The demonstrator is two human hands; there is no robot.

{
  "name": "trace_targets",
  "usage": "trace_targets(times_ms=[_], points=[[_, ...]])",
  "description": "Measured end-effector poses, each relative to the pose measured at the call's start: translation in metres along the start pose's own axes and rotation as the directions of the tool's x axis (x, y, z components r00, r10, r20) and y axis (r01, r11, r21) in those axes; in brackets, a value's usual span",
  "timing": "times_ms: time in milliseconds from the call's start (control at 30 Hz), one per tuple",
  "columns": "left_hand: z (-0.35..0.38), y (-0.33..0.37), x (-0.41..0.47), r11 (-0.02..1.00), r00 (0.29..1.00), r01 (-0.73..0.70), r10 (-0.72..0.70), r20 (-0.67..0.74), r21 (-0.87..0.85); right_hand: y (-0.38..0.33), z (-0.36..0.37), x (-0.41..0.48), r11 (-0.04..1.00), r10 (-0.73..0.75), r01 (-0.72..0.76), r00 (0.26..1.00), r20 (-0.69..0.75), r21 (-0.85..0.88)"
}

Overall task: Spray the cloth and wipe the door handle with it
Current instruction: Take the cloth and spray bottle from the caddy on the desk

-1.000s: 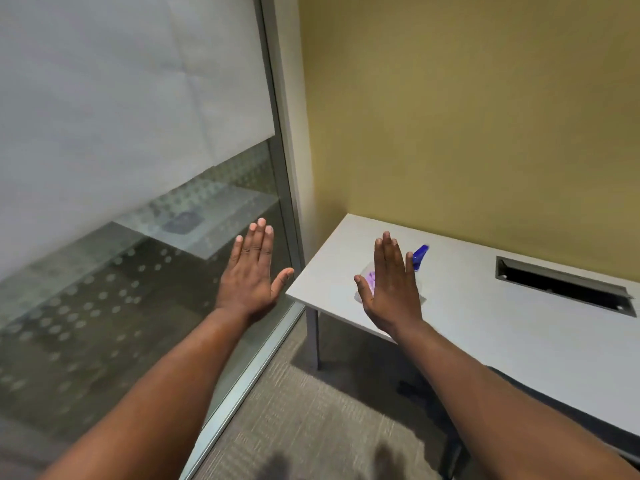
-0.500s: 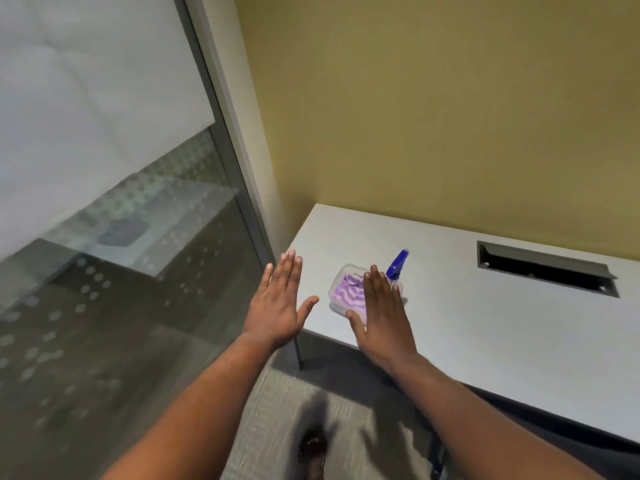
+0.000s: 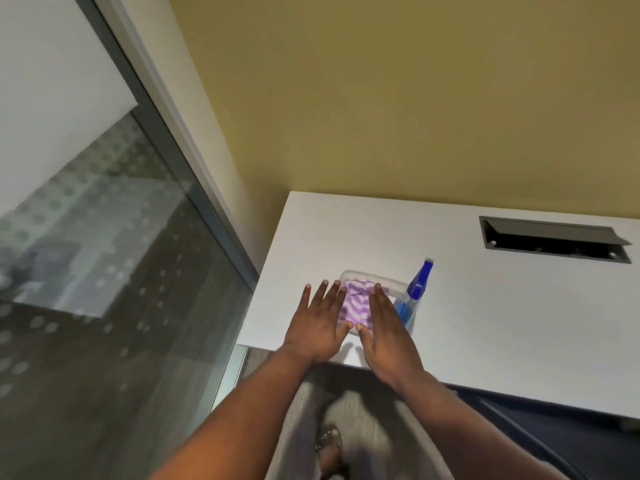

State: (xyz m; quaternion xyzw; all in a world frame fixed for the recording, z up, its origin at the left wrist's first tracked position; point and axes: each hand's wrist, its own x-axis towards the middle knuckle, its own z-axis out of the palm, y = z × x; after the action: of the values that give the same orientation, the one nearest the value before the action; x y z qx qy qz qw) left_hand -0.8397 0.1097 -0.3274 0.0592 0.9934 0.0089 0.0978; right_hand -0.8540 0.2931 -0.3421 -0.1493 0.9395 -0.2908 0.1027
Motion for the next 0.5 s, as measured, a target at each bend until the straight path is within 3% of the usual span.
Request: trace_targets(times_ms=[100, 233, 300, 367, 500], points=[[0.015, -0.001, 0.014, 0.999, 0.994, -0.048, 0.05, 0.097, -0.025, -0.001, 0.02, 0.018, 0.992, 0.083, -0.083, 0.997, 0.004, 0.097], [0.042, -0.001, 0.033, 1.0, 0.976, -0.025, 0.026, 0.214, -0.011, 0.007, 0.044, 0.049, 0.979, 0.196, -0.197, 0.98, 0.022, 0.057], [0.053, 0.0, 0.042, 1.0, 0.964, -0.004, 0.009, 0.265, -0.02, 0.011, 0.049, 0.065, 0.932, 0.294, -0.3, 0.954, 0.06, 0.205], [0.062, 0.0, 0.046, 0.998, 0.968, -0.019, 0.032, 0.249, -0.056, 0.015, 0.055, 0.079, 0.89, 0.38, -0.386, 0.922, 0.073, 0.242], [0.075, -0.002, 0.052, 0.991, 0.99, -0.057, 0.072, 0.119, -0.122, 0.018, 0.068, 0.098, 0.861, 0.508, -0.505, 0.86, 0.053, -0.058]])
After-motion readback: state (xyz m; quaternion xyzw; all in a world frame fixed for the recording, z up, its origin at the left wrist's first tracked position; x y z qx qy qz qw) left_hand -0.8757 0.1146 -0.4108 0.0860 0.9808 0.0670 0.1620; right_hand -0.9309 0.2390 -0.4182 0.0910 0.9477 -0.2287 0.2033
